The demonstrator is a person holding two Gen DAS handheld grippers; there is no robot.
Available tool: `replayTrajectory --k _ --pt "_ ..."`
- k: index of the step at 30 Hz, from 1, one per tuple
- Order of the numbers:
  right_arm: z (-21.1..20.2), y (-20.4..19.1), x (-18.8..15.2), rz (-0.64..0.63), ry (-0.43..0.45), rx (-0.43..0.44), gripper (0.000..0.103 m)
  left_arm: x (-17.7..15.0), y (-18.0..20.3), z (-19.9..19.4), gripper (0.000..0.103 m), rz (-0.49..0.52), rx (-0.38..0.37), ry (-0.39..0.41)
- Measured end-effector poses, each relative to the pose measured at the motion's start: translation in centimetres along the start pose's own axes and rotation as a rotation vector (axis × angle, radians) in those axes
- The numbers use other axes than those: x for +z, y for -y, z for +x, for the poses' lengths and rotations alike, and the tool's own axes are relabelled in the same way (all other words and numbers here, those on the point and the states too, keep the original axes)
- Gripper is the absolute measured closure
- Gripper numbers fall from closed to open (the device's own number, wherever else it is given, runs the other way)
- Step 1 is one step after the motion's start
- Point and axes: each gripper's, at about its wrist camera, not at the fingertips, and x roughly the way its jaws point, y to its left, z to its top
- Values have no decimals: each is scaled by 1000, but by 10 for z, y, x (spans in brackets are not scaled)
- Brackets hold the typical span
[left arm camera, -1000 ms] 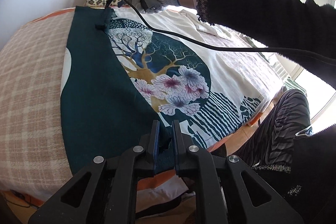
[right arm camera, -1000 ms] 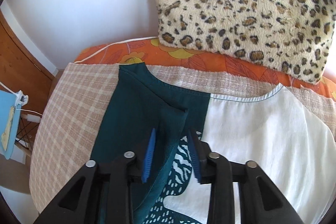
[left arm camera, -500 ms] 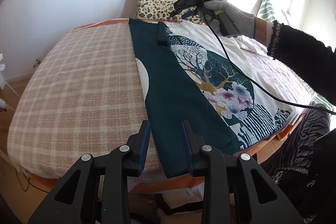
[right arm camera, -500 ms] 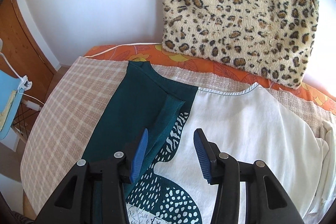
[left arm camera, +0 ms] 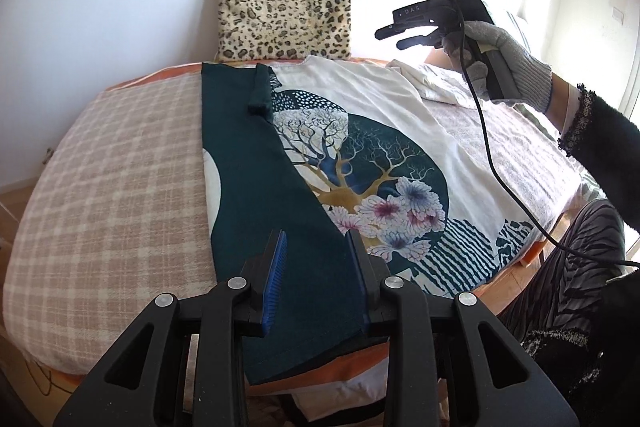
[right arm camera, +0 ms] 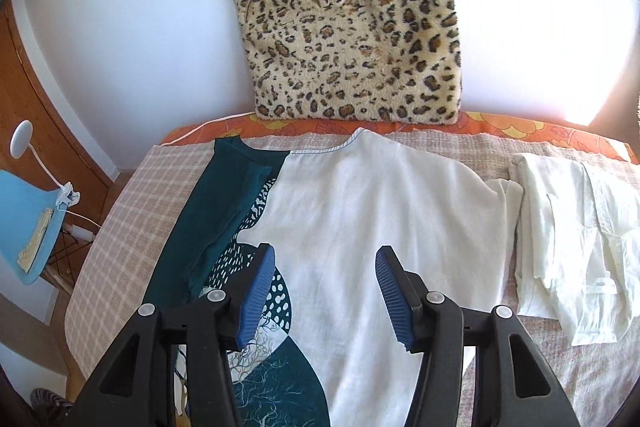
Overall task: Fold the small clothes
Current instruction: 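Open both grippers and release the folded green side, then grasp the white side edge with the left gripper while the right gripper grasps it too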
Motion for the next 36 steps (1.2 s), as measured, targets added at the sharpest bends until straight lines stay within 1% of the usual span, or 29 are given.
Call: replayTrajectory --k 5,8,10,11,15,17,20,24,28,30,32,34,36 --pt "-41 46 -17 62 56 -38 47 9 32 9 75 43 -58 4" --pt "-61 70 -25 88 85 -57 44 14 54 18 74 70 -93 0" --pt "-72 86 -29 112 99 -58 41 18 70 23 58 93 -117 5" --pt "-76 93 -31 123 104 -58 40 19 79 26 57 107 -131 9" --pt "-87 116 -39 147 101 -51 40 21 117 37 57 171 -195 0" --pt "-91 127 -43 162 101 -40 40 19 138 44 57 210 -232 -20" --pt "-94 142 -48 178 97 -14 40 15 173 57 57 300 -283 -55" --pt "-99 158 -50 172 87 -14 39 11 211 74 55 385 -335 -84" --pt "-102 169 -42 157 82 4 36 8 239 89 46 460 -319 -96" --pt "-102 172 -36 146 84 9 35 4 250 97 46 510 -292 -108" --pt "-99 174 -27 131 84 11 35 -1 257 108 46 538 -265 -136" --pt "-92 175 -17 125 78 22 35 -3 257 116 46 543 -239 -154" --pt "-82 178 -7 125 65 40 35 -4 255 121 46 535 -231 -166"
